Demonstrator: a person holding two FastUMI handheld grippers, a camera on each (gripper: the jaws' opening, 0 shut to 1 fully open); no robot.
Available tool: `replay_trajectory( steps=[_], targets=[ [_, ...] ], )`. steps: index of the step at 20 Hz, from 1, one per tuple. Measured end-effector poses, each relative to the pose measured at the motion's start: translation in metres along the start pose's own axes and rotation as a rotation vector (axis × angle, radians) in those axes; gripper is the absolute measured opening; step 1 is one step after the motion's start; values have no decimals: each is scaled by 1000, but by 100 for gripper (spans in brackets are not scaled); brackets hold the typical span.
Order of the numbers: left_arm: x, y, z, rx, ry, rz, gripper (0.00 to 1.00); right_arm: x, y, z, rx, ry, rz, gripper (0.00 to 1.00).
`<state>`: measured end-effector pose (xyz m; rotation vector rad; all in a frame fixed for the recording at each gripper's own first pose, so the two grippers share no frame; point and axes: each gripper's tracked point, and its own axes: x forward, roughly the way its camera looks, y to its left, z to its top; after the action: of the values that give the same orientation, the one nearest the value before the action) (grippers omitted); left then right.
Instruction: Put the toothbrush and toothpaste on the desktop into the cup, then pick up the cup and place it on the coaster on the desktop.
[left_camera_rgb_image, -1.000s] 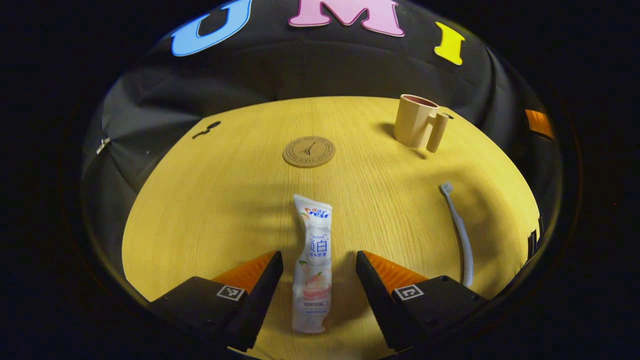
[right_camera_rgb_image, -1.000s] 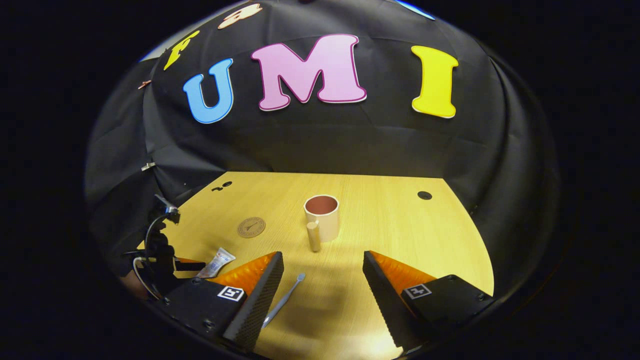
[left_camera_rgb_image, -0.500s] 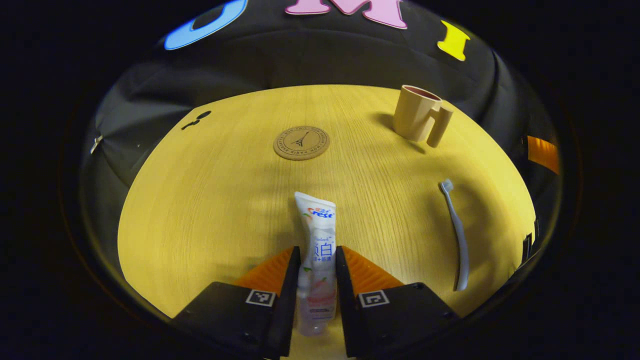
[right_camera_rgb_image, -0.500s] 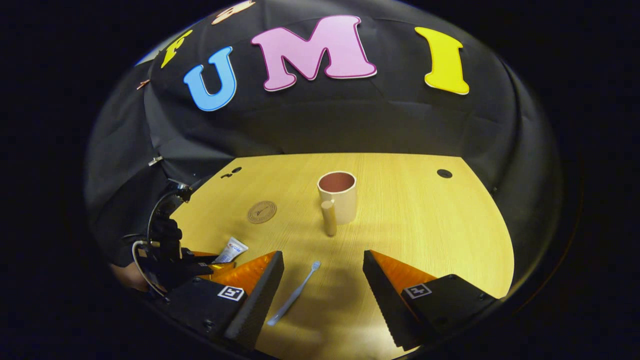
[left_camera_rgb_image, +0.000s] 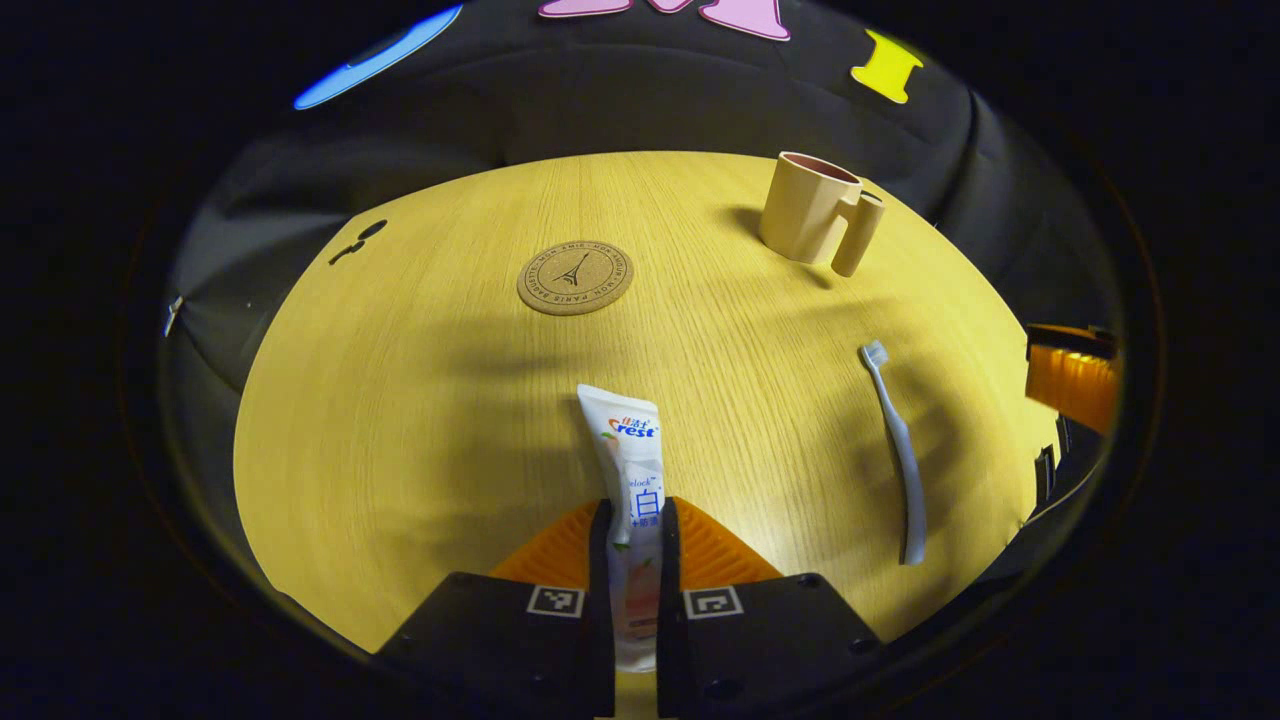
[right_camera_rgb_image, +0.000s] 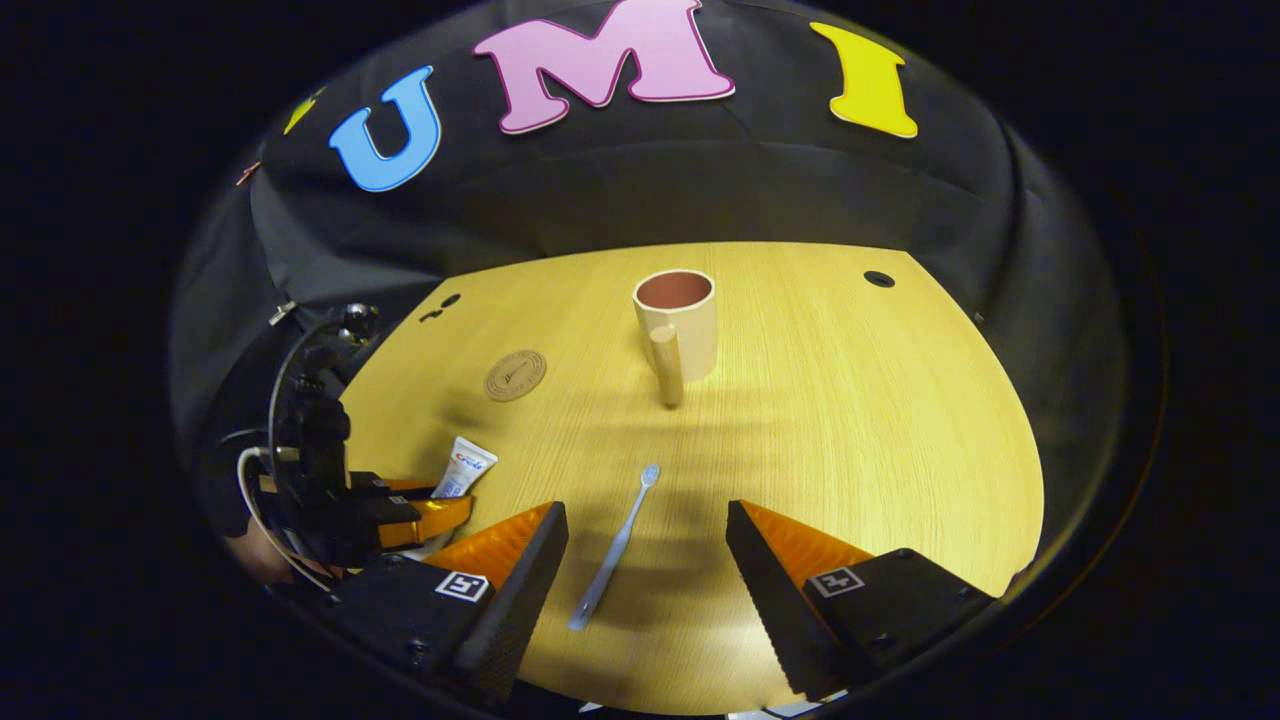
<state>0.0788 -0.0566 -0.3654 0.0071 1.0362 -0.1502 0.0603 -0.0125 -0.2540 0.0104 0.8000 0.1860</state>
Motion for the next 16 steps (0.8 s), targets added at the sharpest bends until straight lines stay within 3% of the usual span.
replay_trajectory(
  steps=[8,9,10,16],
  targets=[
    [-53,5,-4,-23,-87,-74,20,25,7,-22,15,97,-70,99],
    [-60,9,-7,-32,-98,-77,24,30,7,-26,14,118,-78,99],
    [-67,13,-10,-42,-103,-76,20,35,8,-30,12,140,-85,99],
    [-91,45,-44,-102,-101,-42,20,56,12,-47,13,210,-145,98]
  ],
)
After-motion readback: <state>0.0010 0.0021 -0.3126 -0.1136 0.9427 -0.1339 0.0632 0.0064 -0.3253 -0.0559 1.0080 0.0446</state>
